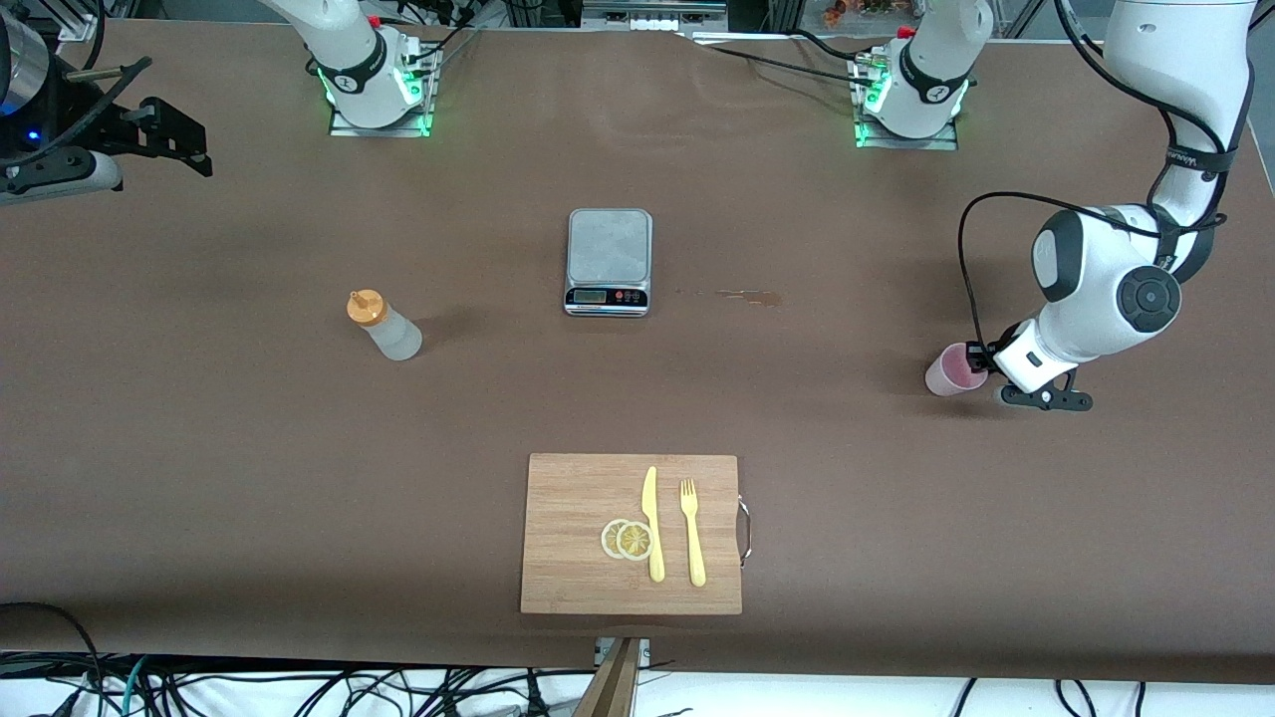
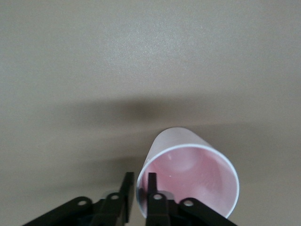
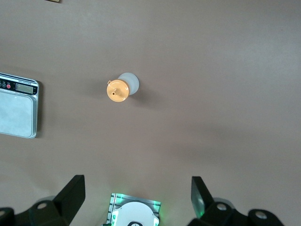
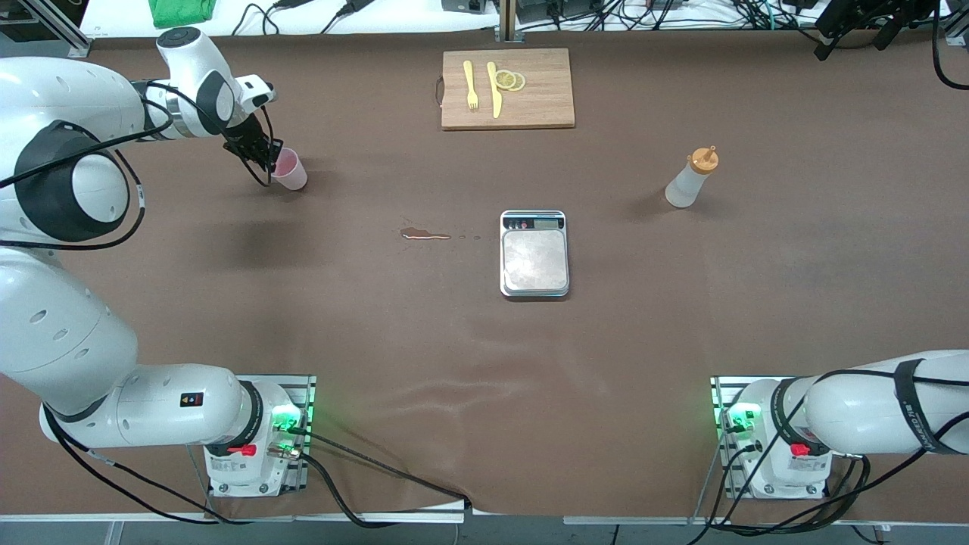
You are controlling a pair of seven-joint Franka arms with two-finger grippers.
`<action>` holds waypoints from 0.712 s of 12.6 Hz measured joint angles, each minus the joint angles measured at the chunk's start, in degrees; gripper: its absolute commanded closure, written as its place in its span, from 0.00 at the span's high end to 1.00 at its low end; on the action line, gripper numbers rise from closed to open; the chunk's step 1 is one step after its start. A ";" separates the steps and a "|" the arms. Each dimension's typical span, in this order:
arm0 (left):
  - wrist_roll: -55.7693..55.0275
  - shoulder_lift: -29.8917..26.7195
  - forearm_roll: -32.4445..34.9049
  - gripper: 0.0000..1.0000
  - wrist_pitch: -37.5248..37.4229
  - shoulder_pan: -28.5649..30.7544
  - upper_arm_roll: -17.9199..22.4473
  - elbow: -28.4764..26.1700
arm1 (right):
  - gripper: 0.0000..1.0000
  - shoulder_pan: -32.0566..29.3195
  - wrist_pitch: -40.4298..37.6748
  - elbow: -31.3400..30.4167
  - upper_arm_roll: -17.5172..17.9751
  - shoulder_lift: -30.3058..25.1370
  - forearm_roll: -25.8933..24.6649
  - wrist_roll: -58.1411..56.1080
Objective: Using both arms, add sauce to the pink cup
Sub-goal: 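Close the left gripper on the pink cup rim, then carry the pink cup with the left gripper onto the scale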
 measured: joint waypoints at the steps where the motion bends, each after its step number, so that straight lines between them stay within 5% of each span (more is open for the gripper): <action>1: 0.00 -0.12 -0.10 0.00 -0.01 -0.02 -0.10 0.21 | 1.00 0.00 -0.25 0.00 0.00 0.00 0.00 0.00; 6: -0.01 -0.34 -0.78 0.00 -0.52 -0.59 -0.41 2.31 | 1.00 0.00 -0.68 0.23 0.00 0.00 0.00 0.00; 9: -0.04 -0.82 -10.37 0.00 -5.03 -6.10 -0.97 5.36 | 1.00 0.01 -0.71 0.37 0.01 0.00 0.00 0.00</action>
